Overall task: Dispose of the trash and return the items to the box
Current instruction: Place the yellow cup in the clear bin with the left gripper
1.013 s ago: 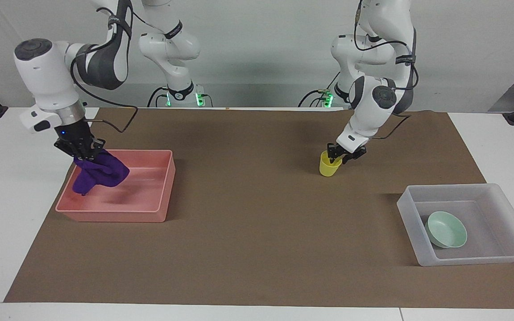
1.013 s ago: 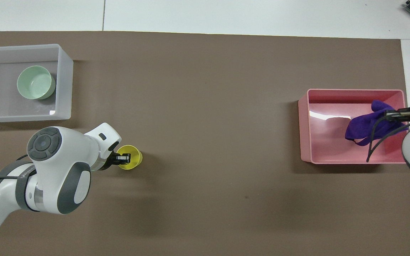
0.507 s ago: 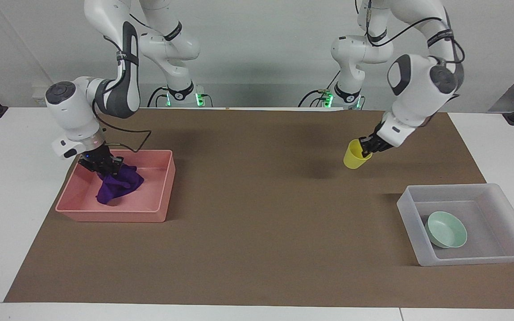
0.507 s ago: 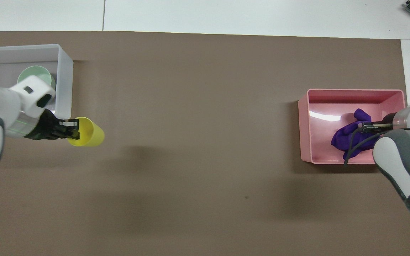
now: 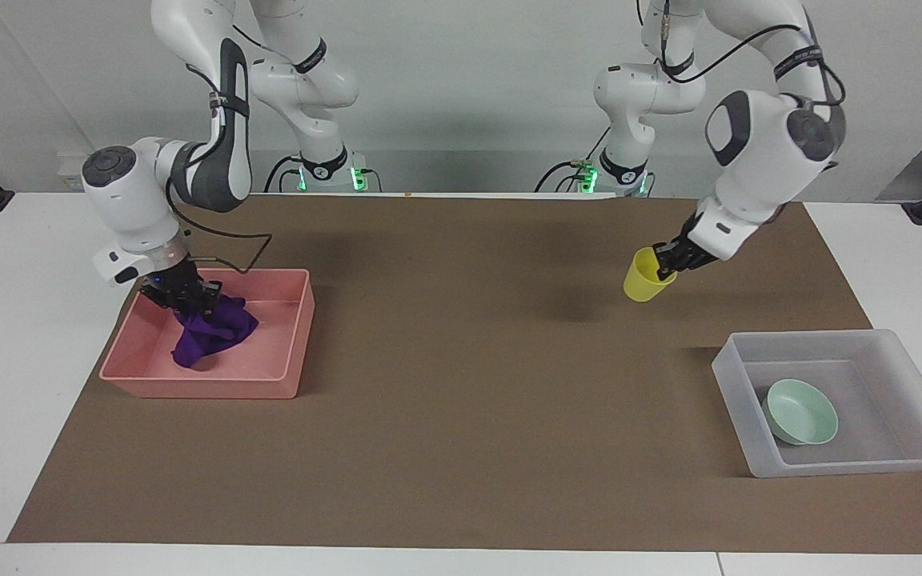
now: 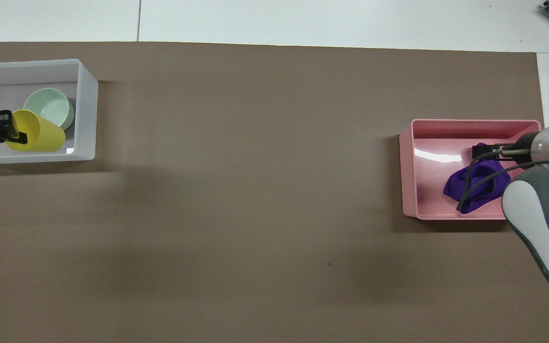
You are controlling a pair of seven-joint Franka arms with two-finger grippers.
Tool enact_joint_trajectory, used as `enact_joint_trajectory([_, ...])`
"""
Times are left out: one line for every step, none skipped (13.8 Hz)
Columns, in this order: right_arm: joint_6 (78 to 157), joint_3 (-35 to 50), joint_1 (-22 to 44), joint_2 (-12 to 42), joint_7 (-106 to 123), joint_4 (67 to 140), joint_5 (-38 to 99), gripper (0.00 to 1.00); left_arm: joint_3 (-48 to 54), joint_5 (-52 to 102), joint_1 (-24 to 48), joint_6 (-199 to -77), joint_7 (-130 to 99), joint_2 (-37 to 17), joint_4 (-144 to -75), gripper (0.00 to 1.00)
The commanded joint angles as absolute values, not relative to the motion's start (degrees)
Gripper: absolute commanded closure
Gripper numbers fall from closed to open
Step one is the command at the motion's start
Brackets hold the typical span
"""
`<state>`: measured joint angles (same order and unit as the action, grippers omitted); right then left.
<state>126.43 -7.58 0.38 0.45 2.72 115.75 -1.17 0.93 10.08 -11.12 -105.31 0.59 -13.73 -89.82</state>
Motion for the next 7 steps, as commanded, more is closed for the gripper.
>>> enact_joint_trajectory([117.8,-7.3,2.2,0.0,-3.1,110.0,-1.3,0.00,1.6,7.7,-13.4,-113.1,4.0,-22.9,-83.8,1.00])
enact_joint_trajectory([115.9,-7.3,2.6,0.0,-3.1,108.4,-1.3,0.00,1.5,7.0,-13.9,-116.5,5.2,-25.1,-83.8,1.00])
enact_joint_trajectory([113.8,-7.3,2.7,0.1,-3.3,106.3,-1.2,0.00,1.6,7.0,-14.1,-119.2,5.5,-27.1,-83.8,1.00])
enact_joint_trajectory([110.2,-7.5,2.6,0.3,-3.2,103.2,-0.6,0.00,1.6,7.0,-14.1,-121.8,5.5,-28.6,-83.8,1.00])
enact_joint_trajectory([105.9,-7.5,2.1,0.9,-3.0,99.7,-0.3,0.00,1.6,7.0,-14.1,-123.2,5.5,-29.9,-84.0,1.00])
enact_joint_trajectory([102.3,-7.6,2.0,1.0,-2.9,97.1,-0.2,0.00,1.6,6.9,-14.0,-123.5,5.5,-31.0,-84.0,1.00])
enact_joint_trajectory([99.8,-7.8,1.9,0.8,-2.9,95.6,0.1,0.00,1.6,6.9,-13.9,-123.5,5.5,-31.9,-84.1,1.00])
